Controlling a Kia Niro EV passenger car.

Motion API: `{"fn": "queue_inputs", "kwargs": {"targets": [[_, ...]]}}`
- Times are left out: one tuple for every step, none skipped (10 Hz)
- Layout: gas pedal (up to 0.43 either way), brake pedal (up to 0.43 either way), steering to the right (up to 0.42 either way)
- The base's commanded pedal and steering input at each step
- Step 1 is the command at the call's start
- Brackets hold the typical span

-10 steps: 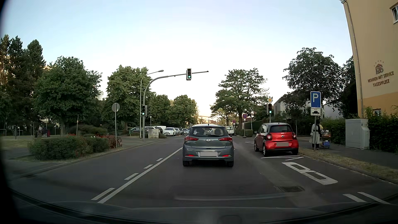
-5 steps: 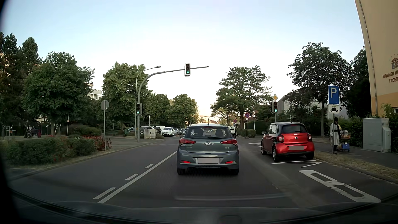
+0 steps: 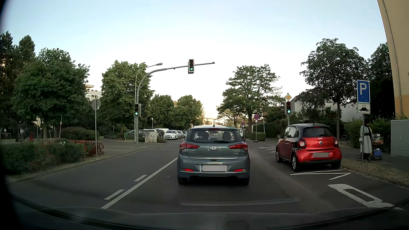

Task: Follow the waypoints while adhering to traffic rules and regulations

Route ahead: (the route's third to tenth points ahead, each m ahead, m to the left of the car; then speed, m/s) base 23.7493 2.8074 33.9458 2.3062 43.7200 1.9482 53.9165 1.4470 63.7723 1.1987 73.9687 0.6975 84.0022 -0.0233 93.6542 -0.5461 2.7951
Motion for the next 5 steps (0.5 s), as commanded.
{"fn": "queue_inputs", "kwargs": {"targets": [[0.0,0.22,-0.003],[0.0,0.171,-0.003],[0.0,0.165,-0.003],[0.0,0.128,-0.003],[0.0,0.091,-0.003]]}}
